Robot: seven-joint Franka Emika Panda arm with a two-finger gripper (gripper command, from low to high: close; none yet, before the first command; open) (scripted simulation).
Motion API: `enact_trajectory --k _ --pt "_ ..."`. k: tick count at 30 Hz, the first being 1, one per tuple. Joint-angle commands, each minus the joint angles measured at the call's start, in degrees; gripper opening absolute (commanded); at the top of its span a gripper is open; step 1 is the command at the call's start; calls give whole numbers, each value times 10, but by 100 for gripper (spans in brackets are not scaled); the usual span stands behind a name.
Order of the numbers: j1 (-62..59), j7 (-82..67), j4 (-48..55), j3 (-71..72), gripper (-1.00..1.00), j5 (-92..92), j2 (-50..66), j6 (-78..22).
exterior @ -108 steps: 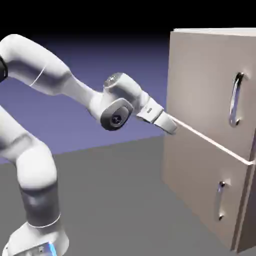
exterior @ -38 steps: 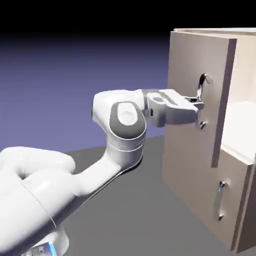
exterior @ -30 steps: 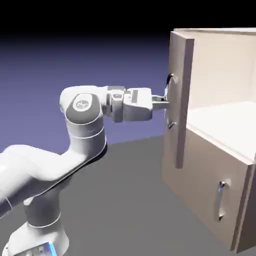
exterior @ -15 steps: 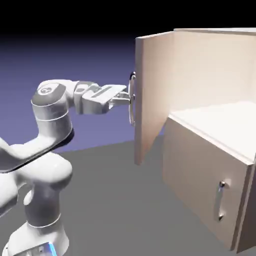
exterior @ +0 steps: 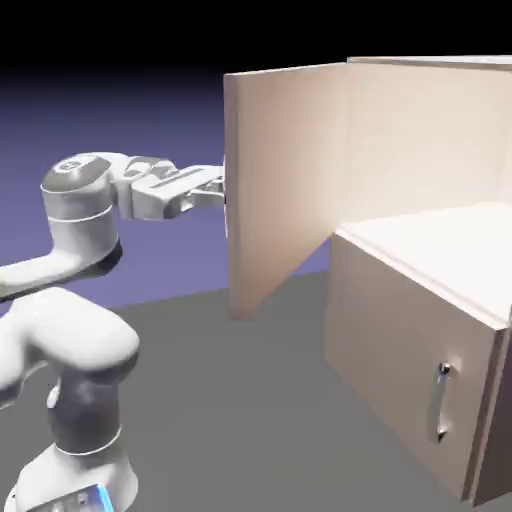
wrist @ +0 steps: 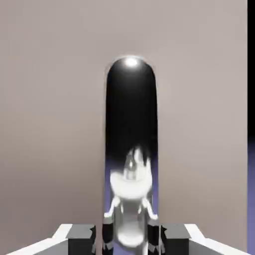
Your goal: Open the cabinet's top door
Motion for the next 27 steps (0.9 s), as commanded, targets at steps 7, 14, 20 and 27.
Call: enact_trajectory --k 7,14,20,27 --pt "-30 8 30 138 -100 130 30 -47" --pt "-64 34 107 283 -100 257 105 -150" --pt "-153 54 218 406 -100 354 179 -253" --pt "-290 60 364 521 -100 426 232 -363"
